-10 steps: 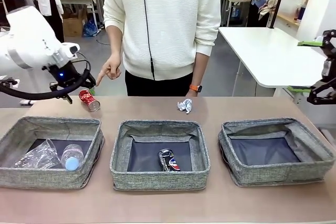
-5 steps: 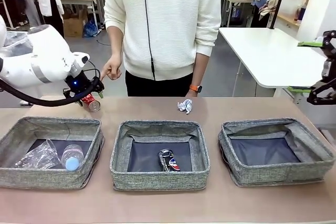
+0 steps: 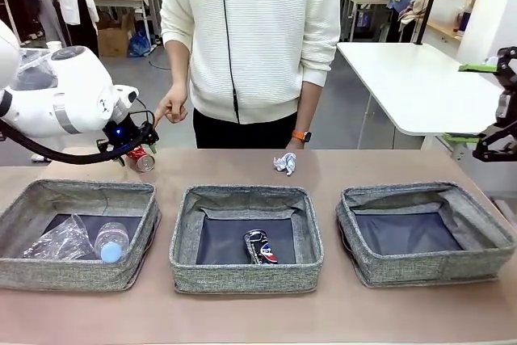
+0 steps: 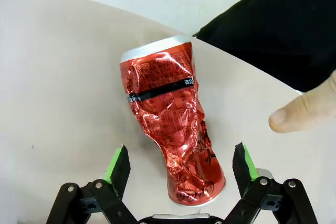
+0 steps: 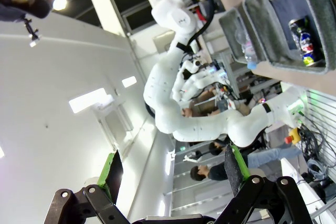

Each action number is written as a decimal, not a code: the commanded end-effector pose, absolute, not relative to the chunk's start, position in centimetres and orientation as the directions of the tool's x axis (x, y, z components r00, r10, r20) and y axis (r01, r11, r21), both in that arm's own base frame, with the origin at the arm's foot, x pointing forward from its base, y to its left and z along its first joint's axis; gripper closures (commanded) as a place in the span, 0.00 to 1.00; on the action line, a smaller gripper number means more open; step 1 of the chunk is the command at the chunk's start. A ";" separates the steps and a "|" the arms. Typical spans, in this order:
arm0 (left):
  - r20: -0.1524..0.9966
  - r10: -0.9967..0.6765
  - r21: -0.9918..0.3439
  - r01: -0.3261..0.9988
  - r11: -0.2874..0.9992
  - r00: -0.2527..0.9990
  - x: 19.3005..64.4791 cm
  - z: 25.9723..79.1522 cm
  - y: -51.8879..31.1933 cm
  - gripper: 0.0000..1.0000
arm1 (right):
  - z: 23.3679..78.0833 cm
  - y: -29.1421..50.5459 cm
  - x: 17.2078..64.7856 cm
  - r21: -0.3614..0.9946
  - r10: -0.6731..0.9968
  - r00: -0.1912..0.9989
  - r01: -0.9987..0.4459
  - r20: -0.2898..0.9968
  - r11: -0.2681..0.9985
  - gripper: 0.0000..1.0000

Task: Sort the waste into the appropriate baskets.
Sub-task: Pick up the waste item pointed out by the person.

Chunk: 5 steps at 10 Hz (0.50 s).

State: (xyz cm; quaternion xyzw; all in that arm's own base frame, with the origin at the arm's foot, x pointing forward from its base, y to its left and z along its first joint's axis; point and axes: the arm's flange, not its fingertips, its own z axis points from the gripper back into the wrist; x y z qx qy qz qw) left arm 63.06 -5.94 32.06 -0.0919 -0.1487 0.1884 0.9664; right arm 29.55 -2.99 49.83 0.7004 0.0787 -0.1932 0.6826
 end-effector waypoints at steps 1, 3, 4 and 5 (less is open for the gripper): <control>0.250 0.405 -0.198 -0.363 0.911 0.880 63.8 32.3 -6.9 0.00 | 49.9 -2.8 29.4 0.931 -0.147 0.919 0.358 -0.365 -0.073 0.00; 0.245 0.400 -0.187 -0.362 0.913 0.883 63.9 32.2 -6.9 0.00 | 49.9 -2.8 29.4 0.931 -0.147 0.919 0.358 -0.365 -0.073 0.00; 0.244 0.391 -0.161 -0.360 0.919 0.888 64.0 32.1 -7.0 0.16 | 49.9 -2.8 29.4 0.931 -0.147 0.919 0.358 -0.365 -0.073 0.00; 0.239 0.390 -0.161 -0.360 0.919 0.889 64.0 32.1 -7.0 0.60 | 49.9 -2.8 29.4 0.931 -0.147 0.919 0.358 -0.365 -0.073 0.00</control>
